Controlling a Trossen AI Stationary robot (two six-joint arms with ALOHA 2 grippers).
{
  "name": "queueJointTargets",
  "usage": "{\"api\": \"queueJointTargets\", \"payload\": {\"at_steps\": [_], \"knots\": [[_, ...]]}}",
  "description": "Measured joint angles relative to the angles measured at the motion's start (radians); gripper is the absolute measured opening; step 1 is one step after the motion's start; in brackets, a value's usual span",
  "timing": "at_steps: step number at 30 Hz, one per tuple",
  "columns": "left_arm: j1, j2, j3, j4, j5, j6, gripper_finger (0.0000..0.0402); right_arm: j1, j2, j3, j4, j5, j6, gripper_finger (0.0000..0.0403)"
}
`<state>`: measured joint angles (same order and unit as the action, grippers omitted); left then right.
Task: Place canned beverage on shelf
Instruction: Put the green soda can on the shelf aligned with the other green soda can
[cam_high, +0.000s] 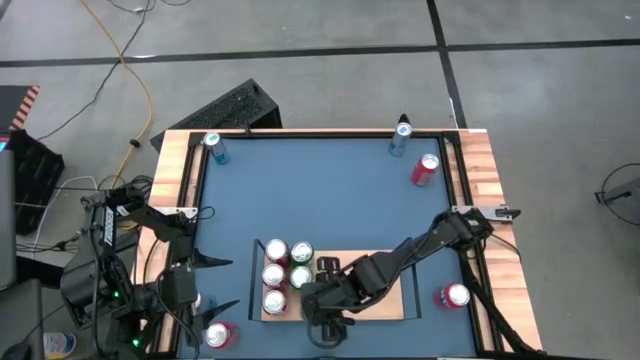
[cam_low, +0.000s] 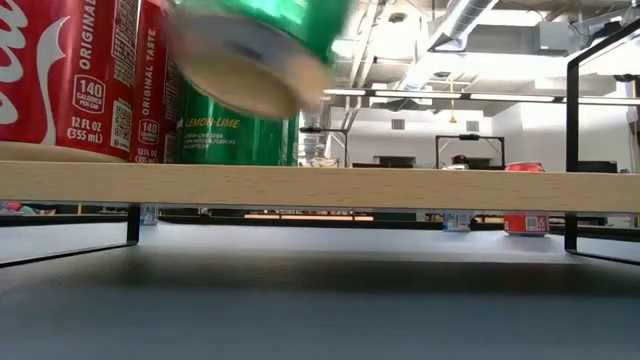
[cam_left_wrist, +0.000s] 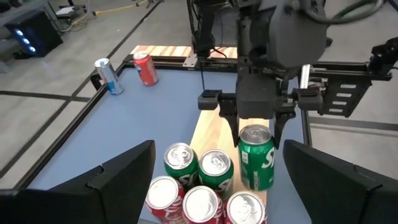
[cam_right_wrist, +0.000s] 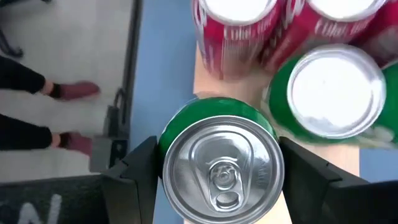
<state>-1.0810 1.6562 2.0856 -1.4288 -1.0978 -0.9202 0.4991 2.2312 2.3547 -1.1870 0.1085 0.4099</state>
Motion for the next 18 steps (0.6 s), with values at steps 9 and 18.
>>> {"api": "queueJointTargets", "payload": {"at_steps": [9,18], "knots": [[0.0,-0.001,0.0,-0.006,-0.003,0.006,0.0339,0.014,0.016,0.0,-0.059,-0.002,0.0,0.0245],[0.0,-0.001,-0.001,-0.011,-0.008,0.005,0.0339,0.015,0.016,0.0,-0.101,0.002,-0.001,0.0245]]}}
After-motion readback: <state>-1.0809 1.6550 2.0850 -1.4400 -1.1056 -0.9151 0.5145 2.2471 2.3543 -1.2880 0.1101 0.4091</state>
